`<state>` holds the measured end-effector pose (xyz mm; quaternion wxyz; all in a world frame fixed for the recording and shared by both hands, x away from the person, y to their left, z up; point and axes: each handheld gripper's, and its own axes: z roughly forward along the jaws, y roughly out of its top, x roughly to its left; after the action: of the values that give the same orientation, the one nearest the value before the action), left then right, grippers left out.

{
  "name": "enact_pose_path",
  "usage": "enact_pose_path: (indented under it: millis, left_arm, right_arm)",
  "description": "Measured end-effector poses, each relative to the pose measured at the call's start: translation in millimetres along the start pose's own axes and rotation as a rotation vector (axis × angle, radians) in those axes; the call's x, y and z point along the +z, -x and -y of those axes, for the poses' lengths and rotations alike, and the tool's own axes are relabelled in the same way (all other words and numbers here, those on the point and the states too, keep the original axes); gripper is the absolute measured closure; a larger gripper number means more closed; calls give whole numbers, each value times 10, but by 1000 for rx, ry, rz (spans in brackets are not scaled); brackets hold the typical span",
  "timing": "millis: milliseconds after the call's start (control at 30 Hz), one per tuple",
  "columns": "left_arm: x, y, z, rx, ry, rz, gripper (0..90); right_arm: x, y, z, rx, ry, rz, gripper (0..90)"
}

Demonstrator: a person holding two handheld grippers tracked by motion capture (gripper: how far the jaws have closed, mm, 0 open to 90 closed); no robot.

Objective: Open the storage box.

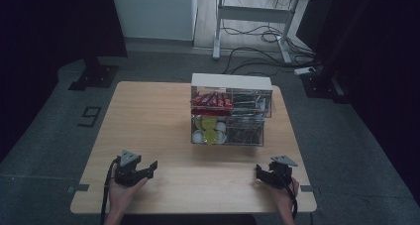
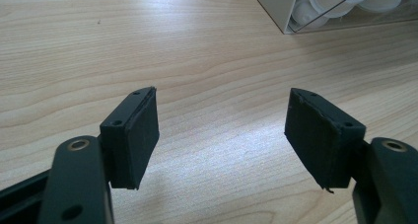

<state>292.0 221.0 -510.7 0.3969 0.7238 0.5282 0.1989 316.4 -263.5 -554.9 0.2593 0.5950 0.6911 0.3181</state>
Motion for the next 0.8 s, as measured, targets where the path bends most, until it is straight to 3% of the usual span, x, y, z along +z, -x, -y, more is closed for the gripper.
enact_pose_path:
  millis: [200, 667, 800]
  left_arm:
    - [-3, 11, -2, 3, 0, 3, 292]
    - [1, 7, 1, 2, -1, 1, 292]
    - [2, 1, 2, 1, -1, -1, 292]
  right_arm:
    - [-26, 17, 7, 9, 11, -17, 275]
    - [-156, 92, -12, 32, 93, -57, 412]
    - [-199, 115, -11, 23, 117, -72, 503]
